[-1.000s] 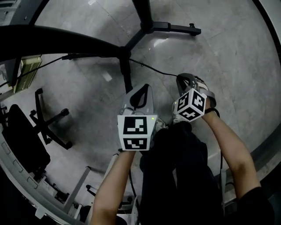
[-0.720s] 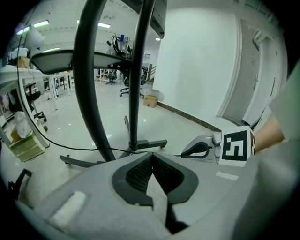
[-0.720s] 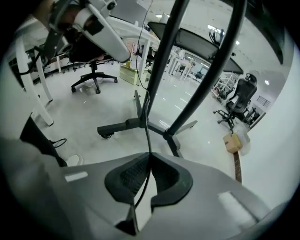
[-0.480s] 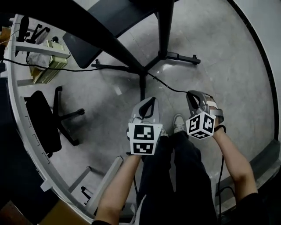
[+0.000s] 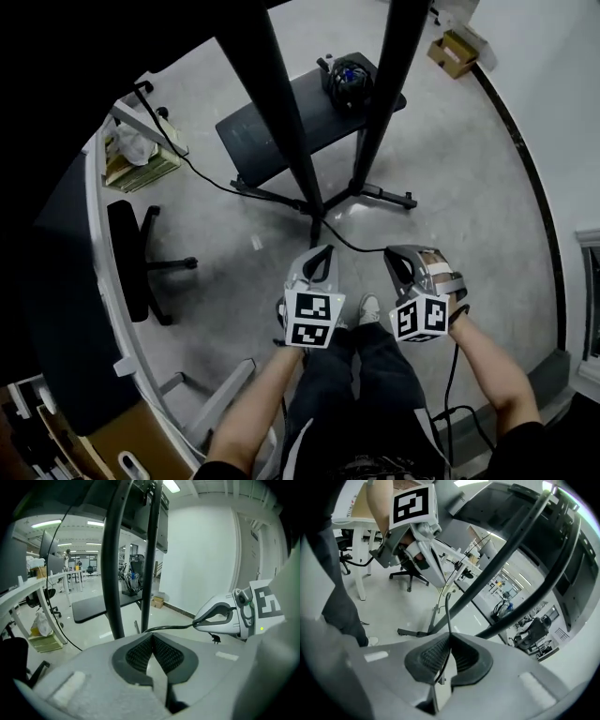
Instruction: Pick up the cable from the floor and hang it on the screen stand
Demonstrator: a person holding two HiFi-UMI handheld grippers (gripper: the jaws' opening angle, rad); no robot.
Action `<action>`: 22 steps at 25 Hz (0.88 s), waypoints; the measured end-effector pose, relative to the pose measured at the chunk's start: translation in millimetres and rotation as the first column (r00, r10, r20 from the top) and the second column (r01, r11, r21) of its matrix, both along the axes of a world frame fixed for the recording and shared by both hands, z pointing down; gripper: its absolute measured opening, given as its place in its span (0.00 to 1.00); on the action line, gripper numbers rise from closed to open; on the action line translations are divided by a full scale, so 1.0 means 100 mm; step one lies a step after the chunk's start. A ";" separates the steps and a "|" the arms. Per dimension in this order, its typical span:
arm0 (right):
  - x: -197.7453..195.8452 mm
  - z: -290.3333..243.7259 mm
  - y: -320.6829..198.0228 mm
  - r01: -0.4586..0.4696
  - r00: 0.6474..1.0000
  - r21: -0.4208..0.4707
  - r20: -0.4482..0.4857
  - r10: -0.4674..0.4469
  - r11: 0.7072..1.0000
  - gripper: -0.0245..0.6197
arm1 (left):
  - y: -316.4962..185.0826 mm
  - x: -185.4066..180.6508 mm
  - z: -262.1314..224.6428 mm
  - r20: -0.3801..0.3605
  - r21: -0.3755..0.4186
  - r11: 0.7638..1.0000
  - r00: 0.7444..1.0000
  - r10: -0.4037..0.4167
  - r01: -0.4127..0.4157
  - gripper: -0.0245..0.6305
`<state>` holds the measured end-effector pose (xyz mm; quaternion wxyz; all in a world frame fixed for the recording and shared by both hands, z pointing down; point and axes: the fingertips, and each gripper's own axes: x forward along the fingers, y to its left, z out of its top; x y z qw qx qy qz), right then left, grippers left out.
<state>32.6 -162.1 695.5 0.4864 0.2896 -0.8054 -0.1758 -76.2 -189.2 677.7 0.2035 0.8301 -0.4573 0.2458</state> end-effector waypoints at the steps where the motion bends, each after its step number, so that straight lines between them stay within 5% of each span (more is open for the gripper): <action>1: -0.04 -0.15 0.00 0.008 1.000 0.013 0.004 -0.008 1.000 0.07 | 0.00 -0.04 -0.10 0.003 0.012 1.000 1.000 -0.003 0.003 0.04; 8: -0.27 -1.36 -0.17 0.040 0.998 0.150 0.051 -0.048 0.988 0.07 | -0.13 -0.37 -0.69 0.048 0.122 0.991 0.997 -0.069 0.062 0.10; 14: -0.43 -2.50 -0.34 0.092 0.992 0.327 0.050 -0.115 0.940 0.07 | -0.17 -0.60 -1.09 0.073 0.192 0.977 0.991 -0.112 0.096 0.16; 22: -0.67 -3.74 -0.47 0.100 0.979 0.456 0.114 -0.169 0.884 0.07 | -0.13 -0.77 -1.45 0.091 0.253 0.963 0.988 -0.123 0.096 0.29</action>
